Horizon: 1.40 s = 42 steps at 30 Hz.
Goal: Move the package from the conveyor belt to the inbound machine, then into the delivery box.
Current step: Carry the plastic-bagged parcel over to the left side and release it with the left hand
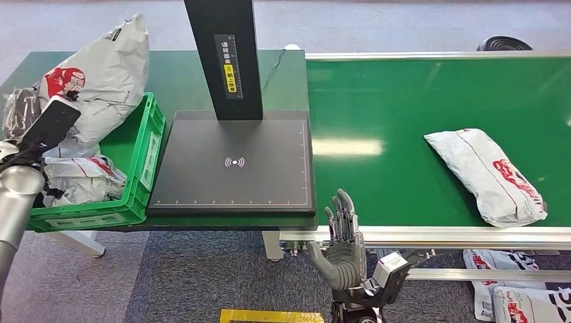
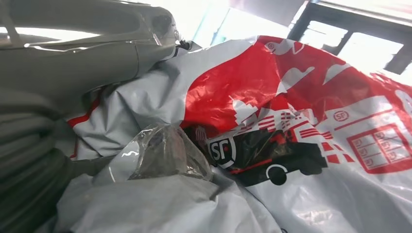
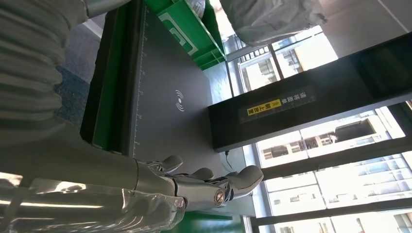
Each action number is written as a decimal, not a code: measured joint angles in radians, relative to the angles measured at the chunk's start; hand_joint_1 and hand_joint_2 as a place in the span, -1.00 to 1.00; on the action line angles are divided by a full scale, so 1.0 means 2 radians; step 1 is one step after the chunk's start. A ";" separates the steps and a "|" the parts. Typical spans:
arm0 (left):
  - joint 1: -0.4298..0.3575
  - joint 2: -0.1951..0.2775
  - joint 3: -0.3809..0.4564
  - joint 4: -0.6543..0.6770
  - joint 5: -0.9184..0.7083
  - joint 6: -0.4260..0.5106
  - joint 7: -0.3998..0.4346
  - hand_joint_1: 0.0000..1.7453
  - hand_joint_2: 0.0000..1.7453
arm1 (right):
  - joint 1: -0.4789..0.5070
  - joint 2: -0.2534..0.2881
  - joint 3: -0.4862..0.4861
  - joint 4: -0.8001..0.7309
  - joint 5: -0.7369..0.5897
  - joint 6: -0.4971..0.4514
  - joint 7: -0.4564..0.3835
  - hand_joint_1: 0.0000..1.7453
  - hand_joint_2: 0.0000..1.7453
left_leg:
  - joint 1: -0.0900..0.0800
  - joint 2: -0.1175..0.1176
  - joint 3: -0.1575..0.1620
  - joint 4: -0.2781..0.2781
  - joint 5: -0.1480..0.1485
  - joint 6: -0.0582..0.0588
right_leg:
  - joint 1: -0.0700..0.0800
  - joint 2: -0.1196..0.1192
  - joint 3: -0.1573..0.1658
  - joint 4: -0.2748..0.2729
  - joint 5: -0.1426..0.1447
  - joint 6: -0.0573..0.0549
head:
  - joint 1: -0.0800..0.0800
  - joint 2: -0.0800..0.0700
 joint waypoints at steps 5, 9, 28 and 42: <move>0.021 0.027 0.018 0.017 -0.013 0.013 0.002 1.00 1.00 | 0.000 -0.001 0.000 0.000 0.002 -0.001 0.000 -1.00 1.00 | 0.000 0.000 0.000 0.000 0.000 0.000 | 0.000 0.000 0.000 0.000 0.000 0.000 | 0.000 0.000; 0.021 0.029 0.023 0.039 -0.041 0.032 0.006 -0.25 1.00 | 0.000 -0.001 -0.001 0.000 0.002 -0.003 0.000 -1.00 1.00 | 0.000 0.000 0.000 0.000 0.000 0.000 | 0.000 0.000 0.000 0.000 0.000 0.000 | 0.000 0.000; 0.018 0.002 0.023 0.089 -0.069 0.050 0.014 -1.00 1.00 | -0.001 -0.001 -0.004 0.000 0.008 0.000 0.000 -1.00 1.00 | 0.000 0.000 0.000 0.000 0.000 0.000 | 0.000 0.000 0.000 0.000 0.000 0.000 | 0.000 0.000; 0.018 0.000 0.023 0.093 -0.070 0.049 0.014 -1.00 1.00 | -0.002 -0.001 -0.004 0.000 0.008 0.000 0.000 -1.00 1.00 | 0.000 0.000 0.000 0.000 0.000 0.000 | 0.000 0.000 0.000 0.000 0.000 0.000 | 0.000 0.000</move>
